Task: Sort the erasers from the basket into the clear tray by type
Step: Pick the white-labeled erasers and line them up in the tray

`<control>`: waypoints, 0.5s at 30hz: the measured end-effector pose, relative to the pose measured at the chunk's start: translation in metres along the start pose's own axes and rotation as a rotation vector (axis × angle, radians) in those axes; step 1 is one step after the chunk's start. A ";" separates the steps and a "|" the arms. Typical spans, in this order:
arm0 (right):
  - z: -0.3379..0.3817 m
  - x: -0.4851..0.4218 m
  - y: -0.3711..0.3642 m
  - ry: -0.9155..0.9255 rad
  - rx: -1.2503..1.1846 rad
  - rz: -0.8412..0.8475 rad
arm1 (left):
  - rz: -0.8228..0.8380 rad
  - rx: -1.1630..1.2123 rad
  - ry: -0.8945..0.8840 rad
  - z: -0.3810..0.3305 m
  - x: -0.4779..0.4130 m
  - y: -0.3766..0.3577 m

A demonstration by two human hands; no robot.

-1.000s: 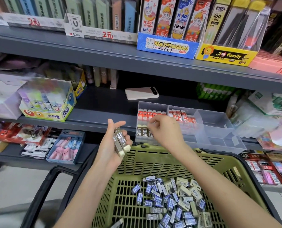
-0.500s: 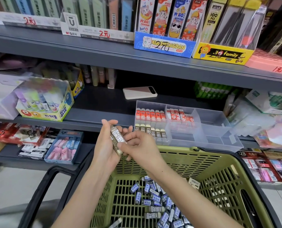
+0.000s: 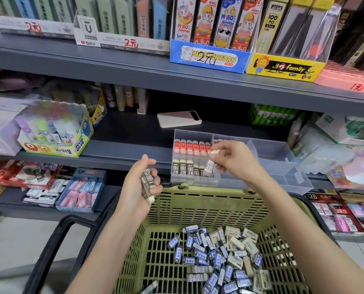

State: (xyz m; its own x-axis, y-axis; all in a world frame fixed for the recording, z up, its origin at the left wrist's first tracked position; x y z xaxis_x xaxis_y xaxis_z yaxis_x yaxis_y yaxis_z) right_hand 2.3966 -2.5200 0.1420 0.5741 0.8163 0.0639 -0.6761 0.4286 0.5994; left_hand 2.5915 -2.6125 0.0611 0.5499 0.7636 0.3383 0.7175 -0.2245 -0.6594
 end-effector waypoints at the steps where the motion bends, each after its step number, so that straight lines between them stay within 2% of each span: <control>1: -0.003 -0.004 -0.002 -0.017 0.089 0.023 | 0.011 0.005 0.005 0.000 0.000 -0.001; 4: -0.002 -0.013 -0.007 -0.026 0.260 0.059 | 0.026 0.015 0.013 0.000 0.001 -0.003; 10: 0.001 -0.022 -0.029 -0.068 0.211 0.136 | 0.033 0.023 0.023 0.000 0.003 -0.004; 15: 0.004 -0.025 -0.045 -0.047 0.403 0.120 | 0.043 0.124 0.054 0.002 0.003 -0.006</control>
State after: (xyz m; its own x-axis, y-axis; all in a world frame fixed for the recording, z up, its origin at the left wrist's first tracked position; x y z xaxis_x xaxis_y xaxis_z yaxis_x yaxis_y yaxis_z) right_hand 2.4140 -2.5609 0.1166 0.5292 0.8286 0.1826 -0.5097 0.1385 0.8491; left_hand 2.5881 -2.6077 0.0654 0.6040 0.7203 0.3412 0.6358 -0.1773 -0.7512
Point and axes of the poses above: each hand's wrist, its own x-axis away from the middle knuckle, its own y-axis out of the back of the hand, z = x × y, the point moved 7 cm from there along -x, towards the middle knuckle
